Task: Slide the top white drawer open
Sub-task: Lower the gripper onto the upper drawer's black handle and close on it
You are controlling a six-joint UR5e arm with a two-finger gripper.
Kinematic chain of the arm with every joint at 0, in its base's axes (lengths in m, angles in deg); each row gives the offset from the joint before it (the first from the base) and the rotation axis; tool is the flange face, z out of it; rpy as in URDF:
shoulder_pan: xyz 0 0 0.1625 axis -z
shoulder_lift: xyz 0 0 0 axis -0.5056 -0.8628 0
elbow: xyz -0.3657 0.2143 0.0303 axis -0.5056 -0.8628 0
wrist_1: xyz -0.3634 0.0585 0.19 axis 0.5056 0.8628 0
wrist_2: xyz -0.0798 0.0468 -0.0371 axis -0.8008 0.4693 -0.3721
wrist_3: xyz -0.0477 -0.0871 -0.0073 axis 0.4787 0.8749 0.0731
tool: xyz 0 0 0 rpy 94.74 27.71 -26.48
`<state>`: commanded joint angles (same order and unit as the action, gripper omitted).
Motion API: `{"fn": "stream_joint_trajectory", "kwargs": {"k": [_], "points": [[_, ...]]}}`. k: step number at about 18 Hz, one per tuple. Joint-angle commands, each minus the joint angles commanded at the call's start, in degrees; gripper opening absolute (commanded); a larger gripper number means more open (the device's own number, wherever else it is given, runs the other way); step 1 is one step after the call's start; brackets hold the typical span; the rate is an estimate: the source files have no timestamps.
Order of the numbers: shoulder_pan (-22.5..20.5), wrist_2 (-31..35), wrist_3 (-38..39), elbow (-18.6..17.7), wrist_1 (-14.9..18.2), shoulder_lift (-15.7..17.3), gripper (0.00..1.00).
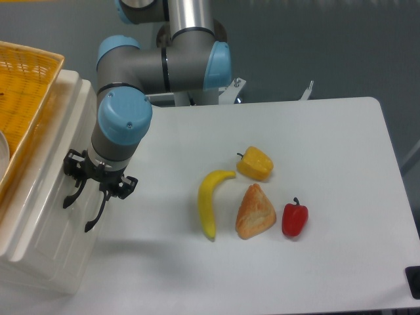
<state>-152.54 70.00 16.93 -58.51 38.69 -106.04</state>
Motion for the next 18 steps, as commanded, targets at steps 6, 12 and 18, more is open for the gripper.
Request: {"fn": "stream_joint_trajectory", "kwargs": {"k": [6, 12, 18], "points": [[0.4, -0.1, -0.1, 0.0, -0.2, 0.6, 0.56], [0.6, -0.2, 0.0, 0.0, -0.2, 0.8, 0.48], [0.6, -0.2, 0.0, 0.0, -0.2, 0.8, 0.33]]}}
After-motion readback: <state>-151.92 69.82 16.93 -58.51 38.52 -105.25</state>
